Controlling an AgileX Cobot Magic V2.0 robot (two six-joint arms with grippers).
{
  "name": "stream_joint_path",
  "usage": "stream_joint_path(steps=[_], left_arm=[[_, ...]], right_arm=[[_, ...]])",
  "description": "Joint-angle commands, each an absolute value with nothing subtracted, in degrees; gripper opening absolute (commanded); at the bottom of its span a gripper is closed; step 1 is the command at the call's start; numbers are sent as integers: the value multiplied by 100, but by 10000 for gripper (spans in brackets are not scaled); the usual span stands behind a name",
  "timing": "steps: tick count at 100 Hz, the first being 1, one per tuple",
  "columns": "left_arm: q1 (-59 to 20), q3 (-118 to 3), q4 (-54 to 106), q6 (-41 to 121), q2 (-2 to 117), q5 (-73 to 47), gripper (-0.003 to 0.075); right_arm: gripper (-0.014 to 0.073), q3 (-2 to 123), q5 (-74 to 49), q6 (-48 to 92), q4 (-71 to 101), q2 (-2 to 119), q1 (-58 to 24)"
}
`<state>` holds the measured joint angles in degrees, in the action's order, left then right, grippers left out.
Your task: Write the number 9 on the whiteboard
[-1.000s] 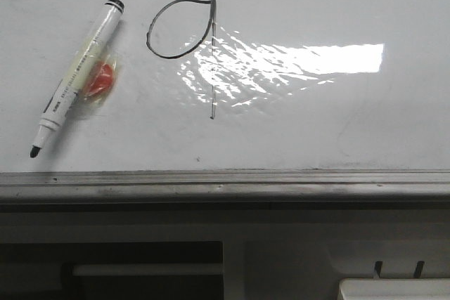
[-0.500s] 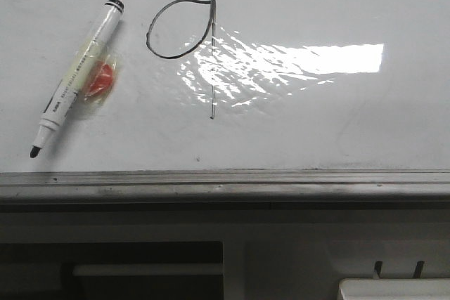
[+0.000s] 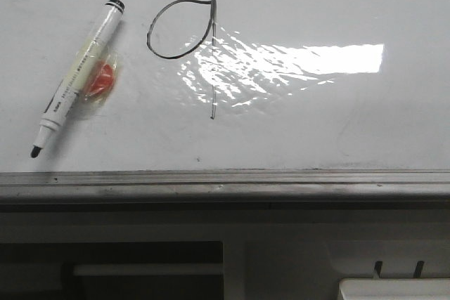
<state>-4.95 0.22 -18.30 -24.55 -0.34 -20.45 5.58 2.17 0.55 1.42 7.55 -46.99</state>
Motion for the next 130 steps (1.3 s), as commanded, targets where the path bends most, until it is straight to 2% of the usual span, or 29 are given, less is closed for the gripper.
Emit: stream_joint_path(steps=[1,30,40,52,130], left_arm=[[-484,258,-1881,-2511,-177,-1792,-20],[-414,258,-1789,-2491,-177,-1792,-20],[-105,258,-885,-2127,-188,-1840,-20],[116,258,-582,-1591,-188,-1787,-20],[114,258,-419,-1416,-188,-1775,-20]], right_arm=[[-71,710,636,84,65,807,-4697],[-71,710,636,84,65,807,-4697],[-71,710,636,84,65,807,-4697],[-71,710,636,84,65,807,-4697],[-71,710,636,84,65,807,-4697]])
